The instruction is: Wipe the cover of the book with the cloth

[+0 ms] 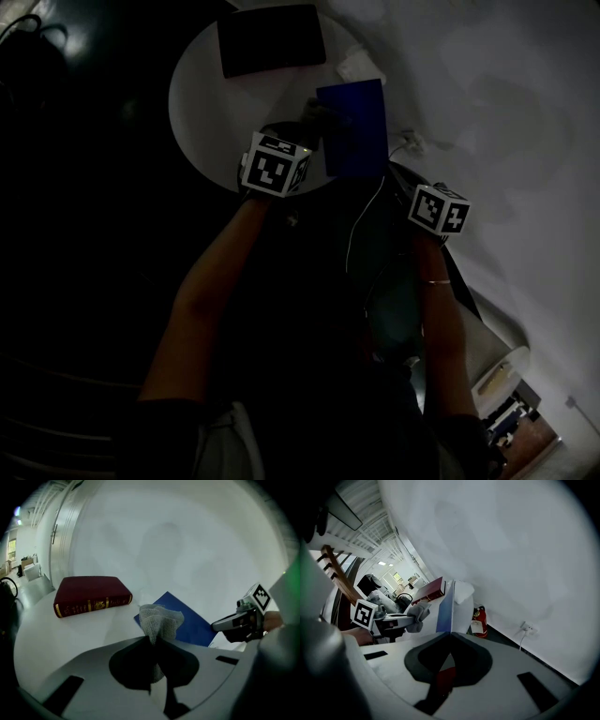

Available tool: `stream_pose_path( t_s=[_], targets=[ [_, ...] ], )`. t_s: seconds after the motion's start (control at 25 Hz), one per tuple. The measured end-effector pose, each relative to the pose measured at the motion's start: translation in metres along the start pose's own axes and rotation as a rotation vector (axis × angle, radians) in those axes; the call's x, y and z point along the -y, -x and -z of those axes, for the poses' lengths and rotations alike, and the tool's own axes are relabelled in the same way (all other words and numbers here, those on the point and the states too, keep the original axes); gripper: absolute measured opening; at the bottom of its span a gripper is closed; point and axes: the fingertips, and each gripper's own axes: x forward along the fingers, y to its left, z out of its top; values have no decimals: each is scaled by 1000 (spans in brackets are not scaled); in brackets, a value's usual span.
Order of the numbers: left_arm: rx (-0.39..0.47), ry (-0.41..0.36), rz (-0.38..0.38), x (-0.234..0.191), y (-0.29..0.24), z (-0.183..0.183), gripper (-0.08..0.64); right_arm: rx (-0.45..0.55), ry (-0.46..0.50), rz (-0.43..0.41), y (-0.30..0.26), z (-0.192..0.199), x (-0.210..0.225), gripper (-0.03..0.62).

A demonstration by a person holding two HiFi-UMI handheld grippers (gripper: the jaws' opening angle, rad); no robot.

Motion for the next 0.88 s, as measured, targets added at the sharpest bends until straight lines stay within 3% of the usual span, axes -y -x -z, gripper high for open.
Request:
stream_pose_path(
  t_s=[0.16, 0.48, 0.68, 0.88],
  targets=[
    [55, -27, 83, 39, -3, -16, 34, 4, -10, 4, -2, 1, 3, 31],
    [70, -37, 234, 107, -19, -28, 34, 37, -48, 15, 0, -4, 6, 31],
    [-4, 19, 297, 130, -29, -19, 34, 36, -82, -1, -4, 4, 10, 31],
    [-88, -10, 303, 143, -44, 2, 34, 41, -69, 12, -5, 1, 6, 31]
  ],
)
